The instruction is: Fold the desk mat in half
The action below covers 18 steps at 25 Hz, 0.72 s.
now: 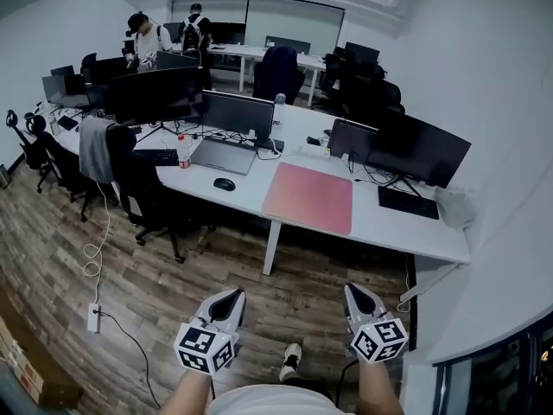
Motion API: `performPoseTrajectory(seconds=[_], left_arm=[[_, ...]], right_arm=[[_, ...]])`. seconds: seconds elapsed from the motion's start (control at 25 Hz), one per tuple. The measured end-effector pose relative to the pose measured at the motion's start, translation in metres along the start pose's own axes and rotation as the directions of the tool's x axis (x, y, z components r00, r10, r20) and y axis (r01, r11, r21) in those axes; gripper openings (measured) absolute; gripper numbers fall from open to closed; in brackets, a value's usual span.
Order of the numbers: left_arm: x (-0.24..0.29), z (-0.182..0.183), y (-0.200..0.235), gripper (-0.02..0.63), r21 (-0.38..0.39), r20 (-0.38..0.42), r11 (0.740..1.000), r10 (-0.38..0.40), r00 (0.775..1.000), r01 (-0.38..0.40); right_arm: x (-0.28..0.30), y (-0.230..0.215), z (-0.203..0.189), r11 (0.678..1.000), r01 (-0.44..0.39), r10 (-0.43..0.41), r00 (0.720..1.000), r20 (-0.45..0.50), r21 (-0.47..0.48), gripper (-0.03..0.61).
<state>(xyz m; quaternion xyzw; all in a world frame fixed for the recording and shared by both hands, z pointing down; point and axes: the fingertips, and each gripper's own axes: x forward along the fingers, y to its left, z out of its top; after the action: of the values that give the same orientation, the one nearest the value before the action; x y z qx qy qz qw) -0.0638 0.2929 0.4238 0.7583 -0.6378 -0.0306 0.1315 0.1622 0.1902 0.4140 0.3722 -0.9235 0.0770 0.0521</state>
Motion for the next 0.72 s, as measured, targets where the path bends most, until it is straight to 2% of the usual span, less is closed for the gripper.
performPoseTrajectory(seconds=[0.24, 0.36, 0.48, 0.6, 0.72], left_arm=[[0.066, 0.027, -0.002, 0.003, 0.028, 0.016, 1.0, 0.008, 1.0, -0.008], [0.103, 0.027, -0.006, 0.003, 0.02, 0.009, 1.0, 0.014, 1.0, -0.014], [0.144, 0.025, -0.023, 0.003, 0.022, -0.008, 1.0, -0.017, 1.0, 0.018], [0.181, 0.026, -0.042, 0.002, 0.04, -0.023, 0.998, -0.046, 0.999, 0.047], [0.211, 0.023, -0.053, 0.003, 0.053, -0.029, 0.998, -0.04, 0.999, 0.041]], right_arm=[[0.046, -0.058, 0.02, 1.0, -0.014, 0.014, 1.0, 0.012, 0.012, 0.017], [0.063, -0.096, 0.023, 1.0, -0.002, 0.002, 1.0, 0.01, 0.03, 0.017], [0.071, -0.137, 0.022, 0.999, 0.01, -0.01, 1.0, -0.006, 0.039, 0.017], [0.077, -0.184, 0.016, 0.995, 0.049, -0.047, 0.998, -0.029, 0.088, 0.017], [0.084, -0.222, 0.005, 0.987, 0.066, -0.06, 0.997, -0.046, 0.148, 0.017]])
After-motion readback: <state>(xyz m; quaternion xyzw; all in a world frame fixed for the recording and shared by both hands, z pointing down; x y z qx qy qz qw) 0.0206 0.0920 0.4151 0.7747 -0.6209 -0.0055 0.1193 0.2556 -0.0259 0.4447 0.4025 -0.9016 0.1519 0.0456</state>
